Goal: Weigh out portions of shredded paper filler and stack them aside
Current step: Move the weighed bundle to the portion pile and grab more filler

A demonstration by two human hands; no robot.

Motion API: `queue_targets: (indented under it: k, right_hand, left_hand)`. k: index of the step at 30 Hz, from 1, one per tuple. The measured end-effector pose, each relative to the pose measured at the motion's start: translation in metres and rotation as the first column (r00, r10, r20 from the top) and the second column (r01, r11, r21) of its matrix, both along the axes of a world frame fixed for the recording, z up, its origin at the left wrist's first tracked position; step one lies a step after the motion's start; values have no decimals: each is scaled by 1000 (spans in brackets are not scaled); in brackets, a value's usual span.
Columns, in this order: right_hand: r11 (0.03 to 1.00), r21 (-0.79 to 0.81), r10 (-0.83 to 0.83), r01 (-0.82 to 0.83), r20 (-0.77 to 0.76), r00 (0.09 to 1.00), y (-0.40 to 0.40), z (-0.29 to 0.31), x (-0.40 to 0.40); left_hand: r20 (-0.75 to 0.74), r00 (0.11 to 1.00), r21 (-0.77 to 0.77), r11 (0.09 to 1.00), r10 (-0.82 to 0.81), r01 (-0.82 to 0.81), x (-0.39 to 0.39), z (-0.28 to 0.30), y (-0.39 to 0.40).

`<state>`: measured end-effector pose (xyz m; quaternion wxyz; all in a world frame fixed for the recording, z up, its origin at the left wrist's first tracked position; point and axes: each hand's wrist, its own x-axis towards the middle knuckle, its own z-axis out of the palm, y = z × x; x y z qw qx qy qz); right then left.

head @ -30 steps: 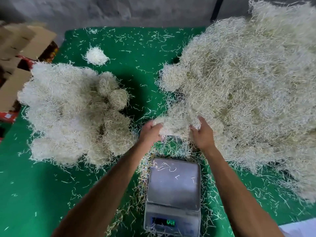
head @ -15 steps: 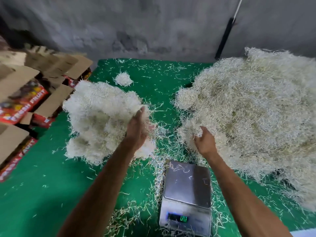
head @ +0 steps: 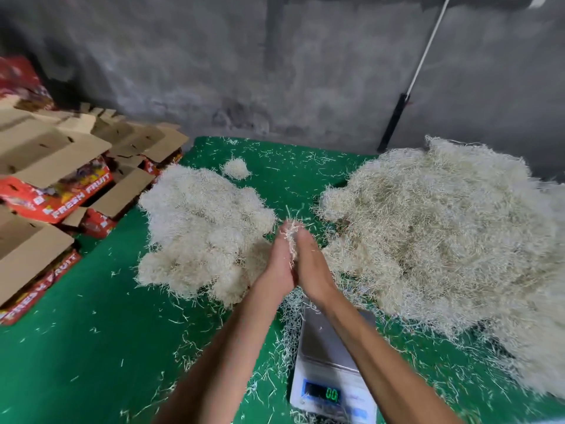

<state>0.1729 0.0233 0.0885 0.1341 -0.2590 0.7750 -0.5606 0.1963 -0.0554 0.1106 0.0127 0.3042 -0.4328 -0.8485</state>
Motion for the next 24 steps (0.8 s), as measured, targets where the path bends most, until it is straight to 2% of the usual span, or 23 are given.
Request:
queue_targets:
  k: [2, 4, 6, 9, 11, 13, 14, 15, 17, 19, 22, 24]
  right_hand:
    - [996, -59, -74, 73, -10, 997, 2, -1, 4]
    - [967, -177, -176, 181, 39, 984, 12, 0, -2]
    - [958, -164, -240, 234, -17, 971, 25, 1, -4]
    - [991, -94, -111, 97, -151, 982, 30, -2, 8]
    - [999, -12, -51, 49, -260, 964, 28, -4, 14]
    - [999, -17, -54, 52, -283, 958, 32, -6, 9]
    - [998, -22, -67, 63, -253, 965, 37, -7, 5]
    - [997, -17, -73, 72, -229, 971, 43, -9, 2]
    - [997, 53, -44, 59, -245, 968, 58, -19, 1]
    - [986, 162, 8, 41, -293, 956, 71, -31, 10]
    - [963, 267, 130, -36, -344, 930, 84, -40, 29]
    - [949, 296, 221, -112, -366, 904, 91, -40, 42]
  left_hand:
    - [11, 1000, -33, 999, -17, 17, 5, -2, 12]
    - [55, 995, 24, 997, -78, 77, 8, 1, 20]
    - [64, 992, 68, 993, -104, 100, 9, 10, 22]
    - [-25, 999, 244, 970, 26, -20, 8, 11, 9]
    - [-16, 999, 233, 972, 47, -42, 14, 4, 14]
    - [-39, 999, 218, 976, -17, 26, 20, -1, 25]
    - [6, 998, 199, 978, -57, 55, 18, -6, 29]
    - [52, 990, 325, 939, -133, 109, 14, -8, 31]
    - [79, 975, 342, 925, -207, 168, 11, -10, 26]
    - [75, 987, 373, 922, -145, 107, 5, -20, 21]
    - [85, 996, 292, 956, 16, -40, 11, -30, 22]
    - [-35, 999, 296, 955, 21, -10, 24, -45, 25]
